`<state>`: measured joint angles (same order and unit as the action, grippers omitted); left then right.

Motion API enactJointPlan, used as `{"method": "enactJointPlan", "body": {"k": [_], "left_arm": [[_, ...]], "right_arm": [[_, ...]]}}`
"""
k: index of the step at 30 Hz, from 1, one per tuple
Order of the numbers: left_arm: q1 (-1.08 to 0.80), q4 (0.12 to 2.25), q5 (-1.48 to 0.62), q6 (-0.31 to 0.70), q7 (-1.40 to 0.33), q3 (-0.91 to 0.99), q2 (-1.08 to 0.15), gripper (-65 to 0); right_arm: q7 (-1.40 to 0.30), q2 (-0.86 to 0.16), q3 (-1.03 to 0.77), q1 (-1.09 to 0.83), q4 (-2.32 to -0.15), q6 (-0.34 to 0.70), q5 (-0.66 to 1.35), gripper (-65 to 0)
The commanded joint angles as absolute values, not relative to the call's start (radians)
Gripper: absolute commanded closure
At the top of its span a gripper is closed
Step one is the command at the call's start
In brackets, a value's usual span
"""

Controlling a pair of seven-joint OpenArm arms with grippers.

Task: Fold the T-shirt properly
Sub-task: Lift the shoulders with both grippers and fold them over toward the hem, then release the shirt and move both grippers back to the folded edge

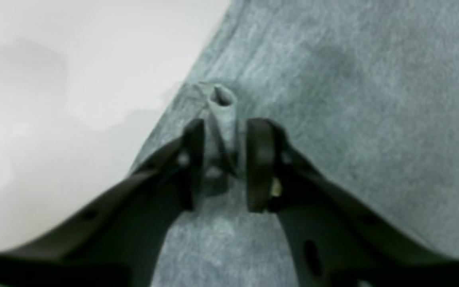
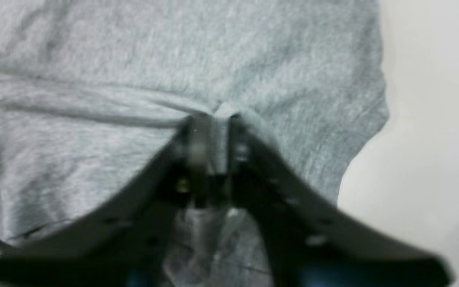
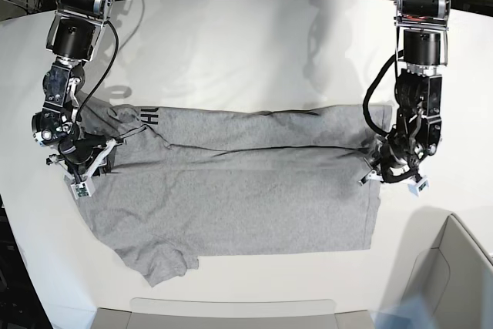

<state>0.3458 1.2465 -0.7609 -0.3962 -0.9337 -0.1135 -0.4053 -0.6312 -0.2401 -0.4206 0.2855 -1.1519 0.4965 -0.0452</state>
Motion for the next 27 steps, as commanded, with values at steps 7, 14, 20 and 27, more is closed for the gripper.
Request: {"method": "enactJointPlan", "body": {"k": [7,14,20,27], "left_arm": [[0.371,1.333,-0.763,-0.39,-1.018,-0.105,-0.418,-22.3],[0.331,1.475,-0.763,-0.392,-1.052,-0.099,-0.42,-22.3],[0.243,1.592,-0.763,-0.392,-1.053,-0.077,-0.417,-22.3],[0.151,1.679,-0.763,-0.392,-1.053,-0.048,-0.415,-22.3]], "right_arm": [[-0.613,-0.269,-0.433,0.331,-1.176,0.49,0.102,-26.2],[-0.621,-0.298,-0.584,0.271,-1.253,0.49,0.346,-26.2],[-0.914,-0.285,-0.782,0.134,-1.474,0.498,0.43,-26.2],[-1.059,-0.263,-0.951,-0.068,-1.537,0.499,0.648,-26.2]]}}
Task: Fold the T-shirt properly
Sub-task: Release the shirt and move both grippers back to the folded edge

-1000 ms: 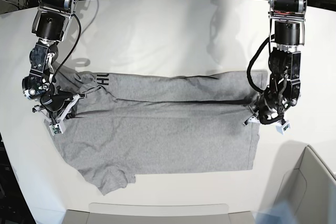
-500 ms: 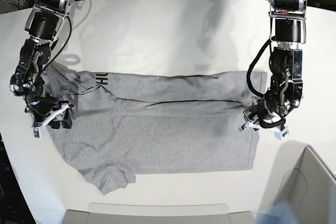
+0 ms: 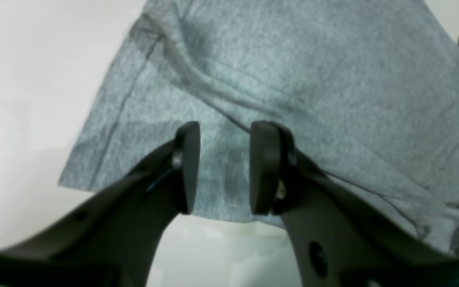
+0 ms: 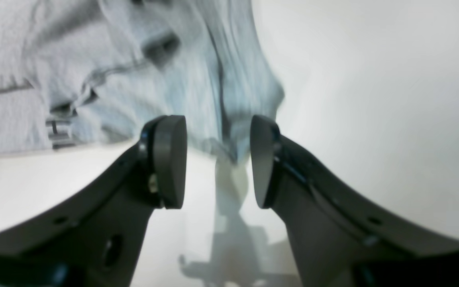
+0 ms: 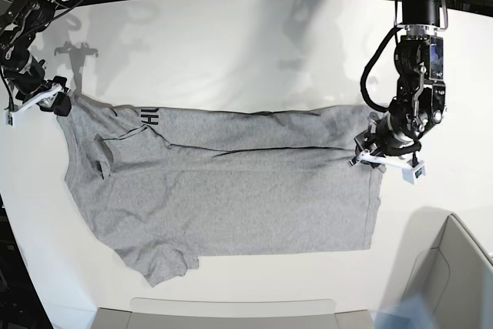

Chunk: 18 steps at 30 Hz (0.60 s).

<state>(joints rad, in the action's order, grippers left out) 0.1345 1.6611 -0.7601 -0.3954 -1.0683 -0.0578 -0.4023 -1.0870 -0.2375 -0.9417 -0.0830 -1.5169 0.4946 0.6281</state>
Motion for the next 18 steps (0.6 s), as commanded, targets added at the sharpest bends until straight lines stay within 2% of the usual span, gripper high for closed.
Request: {"method": "enactJointPlan", "body": {"k": [1,6,13,16,18], "left_arm": [[0.14,1.687,-0.763,-0.392,-1.053,-0.047,-0.417,-22.3],[0.12,1.692,-0.763,-0.392,-1.044,-0.042,-0.417,-22.3],[0.11,1.695,-0.763,-0.394,-1.043,-0.042,-0.415,-22.3],[0.088,1.695,-0.766,-0.394,-1.043,-0.019,-0.414,-22.4],[0.059,1.704,-0.768,-0.383,-1.043,0.068,-0.367,-22.4]], "right_arm": [[-1.058,-0.265,-0.963,-0.09,-1.537,0.499,0.67,-26.2],[-1.056,-0.268,-0.974,-0.11,-1.497,0.499,0.682,-26.2],[-0.954,-0.269,-0.96,-0.041,-1.242,0.499,0.68,-26.2],[-0.937,-0.271,-0.924,-0.022,-1.207,0.545,0.684,-26.2],[-0.937,-0.271,-0.918,-0.021,-1.21,0.573,0.685,-26.2]]}}
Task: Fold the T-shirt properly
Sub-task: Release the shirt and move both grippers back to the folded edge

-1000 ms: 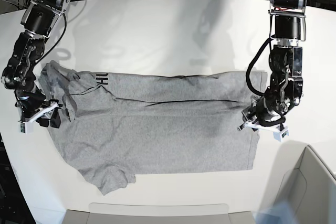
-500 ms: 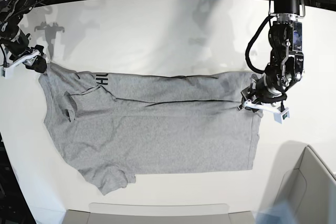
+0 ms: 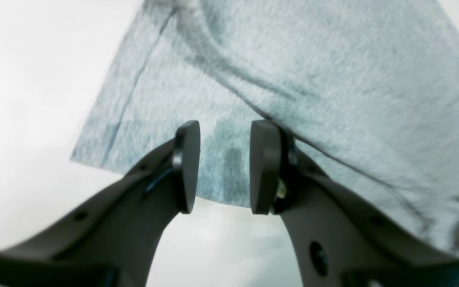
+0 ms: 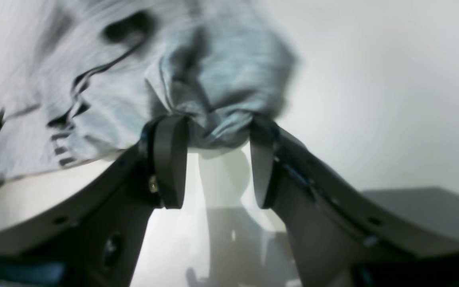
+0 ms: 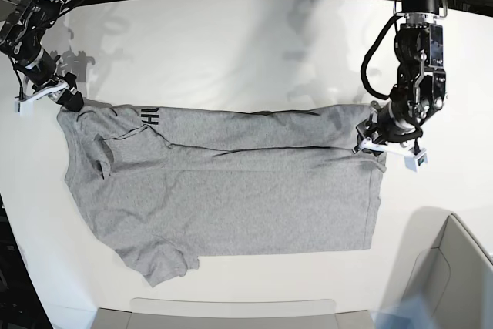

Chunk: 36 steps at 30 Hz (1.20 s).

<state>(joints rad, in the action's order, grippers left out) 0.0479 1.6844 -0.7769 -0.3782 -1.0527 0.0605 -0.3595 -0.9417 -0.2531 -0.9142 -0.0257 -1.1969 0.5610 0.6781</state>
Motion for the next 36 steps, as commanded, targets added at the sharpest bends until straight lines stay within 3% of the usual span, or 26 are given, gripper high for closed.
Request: {"method": "enactJointPlan", "body": {"k": [1,3,5,8,13,32,36], "left_arm": [[0.047,1.713,-0.768,-0.381,-1.043,0.13,-0.335,-22.6],[0.016,1.733,-0.769,-0.351,-1.053,0.242,-0.286,-24.6],[-0.01,1.735,-0.791,-0.236,-1.055,0.338,-0.252,-28.3],[-0.031,1.675,-0.855,-0.108,-1.067,0.446,-0.242,-28.9],[-0.024,1.498,-0.891,-0.031,-1.098,0.479,-0.246,-28.9],[0.082,1.319,-0.881,-0.002,-1.093,0.473,-0.239,-28.4],[0.084,1.316,-0.881,-0.002,-1.046,0.348,-0.245,-21.6]], "right_arm": [[-0.937,-0.271,-0.917,-0.019,-1.21,0.575,0.682,-26.2],[-0.935,-0.272,-0.915,-0.007,-1.21,0.575,0.68,-26.2],[-0.935,-0.292,-0.914,-0.002,-1.201,0.575,0.68,-26.2],[-0.935,-0.298,-0.914,-0.002,-1.201,0.575,0.68,-26.2],[-0.935,-0.318,-0.912,-0.001,-1.201,0.575,0.679,-26.2],[-0.934,-0.289,-0.858,0.085,-1.199,0.573,0.576,-26.2],[-0.934,-0.28,-0.857,0.122,-1.199,0.573,0.501,-25.8]]}}
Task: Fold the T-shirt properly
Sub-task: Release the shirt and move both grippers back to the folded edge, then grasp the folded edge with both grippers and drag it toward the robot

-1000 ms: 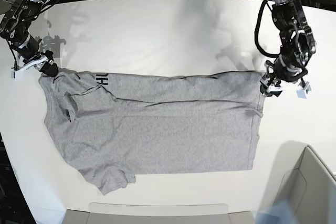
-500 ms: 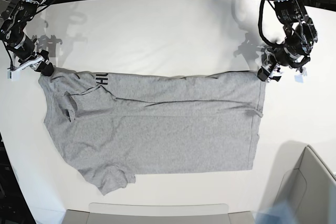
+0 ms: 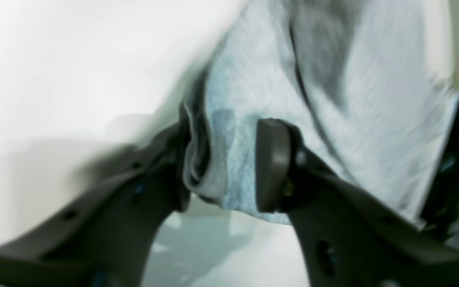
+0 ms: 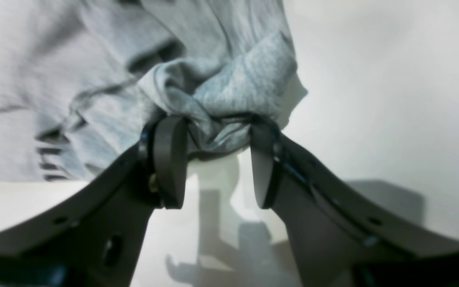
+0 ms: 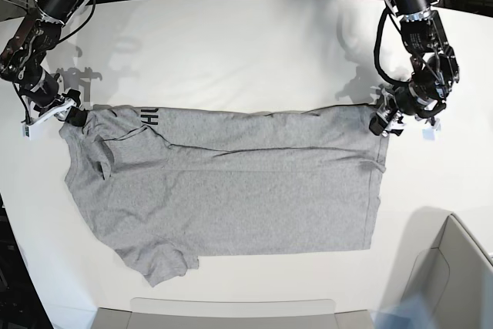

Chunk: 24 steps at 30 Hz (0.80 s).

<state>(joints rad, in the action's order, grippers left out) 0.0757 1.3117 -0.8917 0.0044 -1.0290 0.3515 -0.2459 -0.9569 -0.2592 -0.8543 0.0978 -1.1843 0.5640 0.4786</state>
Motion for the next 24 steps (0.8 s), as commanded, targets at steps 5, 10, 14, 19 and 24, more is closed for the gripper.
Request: {"method": "enactJointPlan", "body": {"k": [5,10,14,19,24], "left_arm": [[0.084,1.234,-0.881,-0.004,-0.997,0.282,-0.243,-3.2],[0.081,1.227,-0.886,-0.002,-0.99,0.282,-0.246,0.0],[0.074,1.299,-0.891,-0.002,-1.006,0.283,-0.271,0.0],[0.073,1.317,-0.891,-0.002,-1.069,0.318,-0.272,0.0],[0.028,1.359,-0.891,-0.002,-1.115,0.415,-0.272,0.0]], "right_arm": [[-0.934,-0.271,-0.857,0.131,-1.199,0.573,0.452,-10.6],[-0.934,-0.291,-0.857,0.125,-1.199,0.573,0.45,0.0],[-0.935,-0.311,-0.858,0.119,-1.201,0.573,0.45,0.0],[-0.935,-0.352,-0.858,0.09,-1.202,0.573,0.45,0.0],[-0.938,-0.374,-0.862,0.054,-1.21,0.573,0.452,0.0]]}}
